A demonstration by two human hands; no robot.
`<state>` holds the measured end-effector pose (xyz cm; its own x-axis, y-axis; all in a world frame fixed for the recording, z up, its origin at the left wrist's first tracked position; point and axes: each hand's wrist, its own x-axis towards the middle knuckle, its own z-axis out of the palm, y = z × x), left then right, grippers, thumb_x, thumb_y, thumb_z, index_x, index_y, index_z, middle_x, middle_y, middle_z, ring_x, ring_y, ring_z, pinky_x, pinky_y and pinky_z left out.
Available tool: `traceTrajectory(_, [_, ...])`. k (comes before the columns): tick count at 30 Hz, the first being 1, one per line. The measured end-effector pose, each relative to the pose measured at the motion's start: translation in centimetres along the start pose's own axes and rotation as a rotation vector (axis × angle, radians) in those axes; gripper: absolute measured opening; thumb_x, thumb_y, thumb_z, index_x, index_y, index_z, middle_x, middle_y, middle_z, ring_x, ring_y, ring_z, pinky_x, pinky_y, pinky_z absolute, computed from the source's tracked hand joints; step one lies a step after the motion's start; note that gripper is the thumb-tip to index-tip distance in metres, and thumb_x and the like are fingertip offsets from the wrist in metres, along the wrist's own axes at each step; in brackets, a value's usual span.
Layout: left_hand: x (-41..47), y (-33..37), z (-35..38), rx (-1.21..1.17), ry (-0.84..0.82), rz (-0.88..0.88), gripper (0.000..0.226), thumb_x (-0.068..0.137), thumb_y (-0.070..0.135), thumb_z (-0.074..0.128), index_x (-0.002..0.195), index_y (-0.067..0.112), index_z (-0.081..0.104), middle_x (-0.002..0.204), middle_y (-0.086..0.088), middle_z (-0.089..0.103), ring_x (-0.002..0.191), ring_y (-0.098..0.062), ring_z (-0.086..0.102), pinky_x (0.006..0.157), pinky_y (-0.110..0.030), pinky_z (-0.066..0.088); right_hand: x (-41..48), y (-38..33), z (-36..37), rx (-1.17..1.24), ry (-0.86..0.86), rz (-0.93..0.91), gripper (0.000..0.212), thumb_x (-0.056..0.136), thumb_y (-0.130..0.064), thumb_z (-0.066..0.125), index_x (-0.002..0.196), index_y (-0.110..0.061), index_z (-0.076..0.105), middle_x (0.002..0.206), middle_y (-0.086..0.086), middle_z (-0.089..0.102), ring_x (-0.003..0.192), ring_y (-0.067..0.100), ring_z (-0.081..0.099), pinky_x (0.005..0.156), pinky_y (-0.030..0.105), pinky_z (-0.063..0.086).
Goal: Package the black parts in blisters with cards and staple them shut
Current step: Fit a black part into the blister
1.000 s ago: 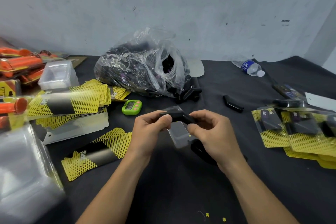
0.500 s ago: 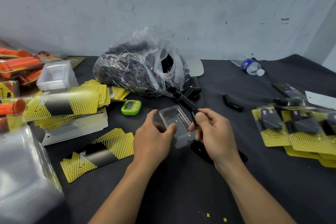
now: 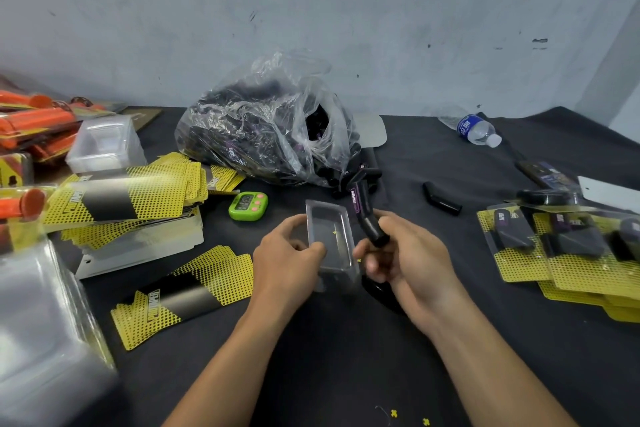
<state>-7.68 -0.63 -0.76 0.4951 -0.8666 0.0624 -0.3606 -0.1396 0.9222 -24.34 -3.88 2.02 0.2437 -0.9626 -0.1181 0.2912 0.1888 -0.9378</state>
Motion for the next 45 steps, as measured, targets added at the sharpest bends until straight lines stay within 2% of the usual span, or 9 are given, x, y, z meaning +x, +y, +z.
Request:
traceTrajectory(6, [0.0,-0.1,0.1,-0.138,0.002,-0.01,0.012,0.057,0.025,0.067,0.069,0.022,0.066,0.058,-0.005,0.067,0.055,-0.019,0.059,0.054,-0.036,0.047,-0.7,1.0,0.1,-0.846,0.175,-0.453,0.024,0.091,-0.024,0.071,0.1,-0.04,0.056,0.078,-0.023,0.071,0.066,0.0,0.065,0.059,0.012,0.044])
traceTrajectory(15, [0.3,-0.1,-0.7,-0.139,-0.137,0.073,0.028,0.057,0.024,0.064,0.079,0.035,0.077,0.052,0.012,0.056,0.048,-0.004,0.045,0.047,-0.016,0.034,-0.4,-0.6,-0.8,-0.827,0.006,-0.487,0.037,0.082,-0.005,0.075,0.094,-0.04,0.077,0.092,-0.02,0.074,0.08,0.009,0.068,0.071,0.012,0.049])
traceTrajectory(21, [0.5,-0.4,-1.1,-0.12,-0.188,0.061,0.041,0.058,0.027,0.065,0.086,0.052,0.08,0.059,0.008,0.055,0.061,-0.005,0.049,0.059,-0.021,0.038,-0.7,-1.0,-0.5,-0.847,-0.032,-0.537,0.046,0.079,0.008,0.062,0.088,-0.035,0.077,0.097,-0.022,0.072,0.082,0.009,0.065,0.071,0.01,0.045])
traceTrajectory(26, [0.5,-0.1,-1.0,-0.112,-0.251,0.042,0.042,0.06,0.025,0.062,0.089,0.048,0.082,0.081,0.018,0.077,0.081,0.005,0.068,0.069,-0.019,0.052,-1.5,-1.2,1.2,-1.101,-0.109,-0.845,0.028,0.071,0.004,0.052,0.068,-0.02,0.067,0.082,-0.013,0.064,0.089,0.009,0.055,0.081,0.021,0.044])
traceTrajectory(29, [0.3,-0.1,-1.3,-0.208,-0.358,0.029,0.044,0.065,0.015,0.061,0.097,0.034,0.084,0.093,-0.002,0.081,0.096,-0.025,0.076,0.085,-0.04,0.059,-1.9,0.1,3.0,-1.264,-0.281,-0.81,0.022,0.075,-0.004,0.049,0.067,-0.017,0.065,0.085,-0.007,0.067,0.092,0.019,0.052,0.087,0.037,0.045])
traceTrajectory(31, [0.4,-0.2,-1.6,-0.276,-0.393,-0.002,0.047,0.065,0.008,0.057,0.099,0.027,0.084,0.09,-0.011,0.079,0.086,-0.035,0.075,0.074,-0.04,0.056,-1.9,0.9,3.3,-1.237,-0.301,-0.767,0.023,0.078,-0.006,0.047,0.078,-0.02,0.066,0.092,-0.008,0.066,0.095,0.017,0.052,0.091,0.039,0.044])
traceTrajectory(36, [0.8,-0.5,-1.7,-0.342,-0.418,-0.044,0.043,0.065,0.009,0.058,0.098,0.022,0.083,0.086,-0.019,0.075,0.077,-0.02,0.066,0.071,-0.028,0.05,-1.9,2.4,3.0,-1.007,-0.181,-0.521,0.05,0.086,-0.004,0.067,0.108,-0.041,0.042,0.103,-0.018,0.066,0.102,0.004,0.063,0.085,0.027,0.053])
traceTrajectory(40, [0.9,-0.7,-1.2,-0.268,-0.299,-0.037,0.053,0.062,0.012,0.059,0.109,0.027,0.08,0.06,0.006,0.061,0.057,-0.007,0.057,0.058,-0.02,0.046,-1.0,2.8,2.1,-0.983,-0.029,-0.585,0.043,0.08,0.0,0.076,0.091,-0.036,0.055,0.097,-0.013,0.071,0.096,0.0,0.067,0.079,0.008,0.048])
traceTrajectory(45, [0.8,-0.8,-1.2,-0.091,-0.168,0.025,0.045,0.071,0.022,0.065,0.111,0.037,0.077,0.057,0.014,0.062,0.052,0.0,0.054,0.055,-0.016,0.043,-0.5,2.9,2.1,-1.189,-0.123,-0.551,0.031,0.087,0.001,0.063,0.097,-0.028,0.069,0.097,-0.008,0.072,0.106,0.016,0.06,0.091,0.032,0.049])
